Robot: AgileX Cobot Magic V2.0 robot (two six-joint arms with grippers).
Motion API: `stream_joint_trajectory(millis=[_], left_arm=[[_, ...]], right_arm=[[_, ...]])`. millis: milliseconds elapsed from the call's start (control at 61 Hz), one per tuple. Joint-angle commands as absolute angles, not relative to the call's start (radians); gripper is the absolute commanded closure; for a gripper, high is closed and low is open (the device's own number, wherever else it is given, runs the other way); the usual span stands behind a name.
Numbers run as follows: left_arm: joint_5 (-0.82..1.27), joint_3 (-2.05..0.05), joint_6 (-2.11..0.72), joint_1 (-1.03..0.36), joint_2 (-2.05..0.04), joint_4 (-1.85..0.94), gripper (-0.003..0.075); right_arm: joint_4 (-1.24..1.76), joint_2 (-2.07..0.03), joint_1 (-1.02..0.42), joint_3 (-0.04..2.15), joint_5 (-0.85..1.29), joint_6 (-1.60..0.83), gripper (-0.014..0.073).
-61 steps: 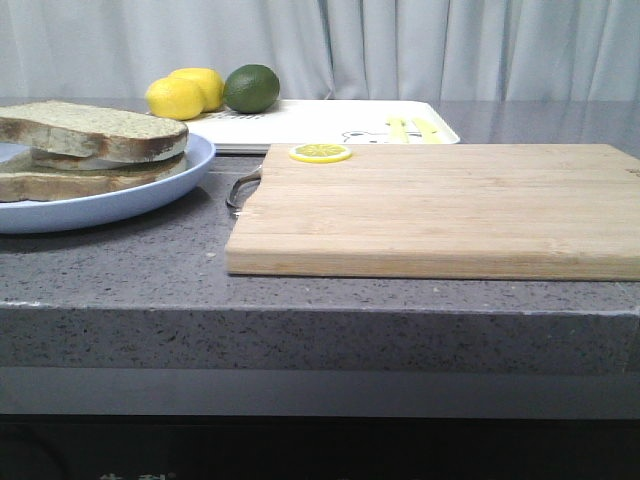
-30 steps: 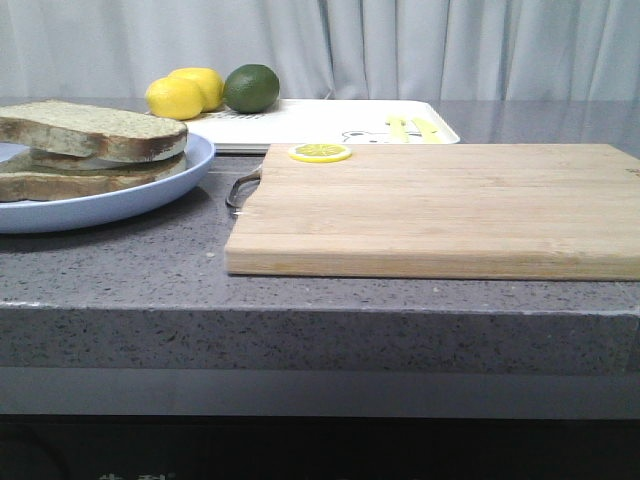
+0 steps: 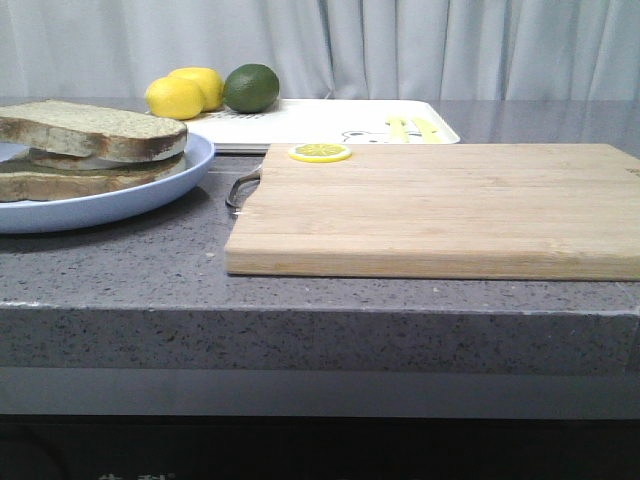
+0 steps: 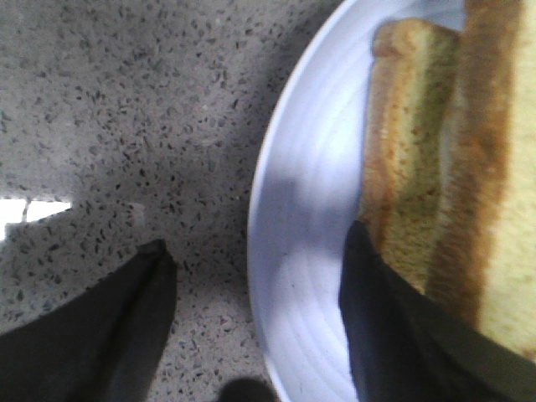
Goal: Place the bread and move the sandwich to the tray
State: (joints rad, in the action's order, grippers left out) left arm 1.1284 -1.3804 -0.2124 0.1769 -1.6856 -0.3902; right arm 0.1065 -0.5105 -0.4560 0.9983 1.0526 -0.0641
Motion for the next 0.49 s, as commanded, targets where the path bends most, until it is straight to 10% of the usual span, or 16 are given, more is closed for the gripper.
stream_joint_trajectory(millis=[0,476], left_arm=[[1.114,-1.412,-0.218,0.18,-1.666,-0.431,0.0358],[1.107,-1.412,-0.245,0.178,-1.714,-0.526,0.0375]], right_arm=[[0.108,-0.514,-0.45,1.02,0.988,-0.066,0.0264],[0.108,-0.514,-0.45,1.02,0.988,-0.066,0.0264]])
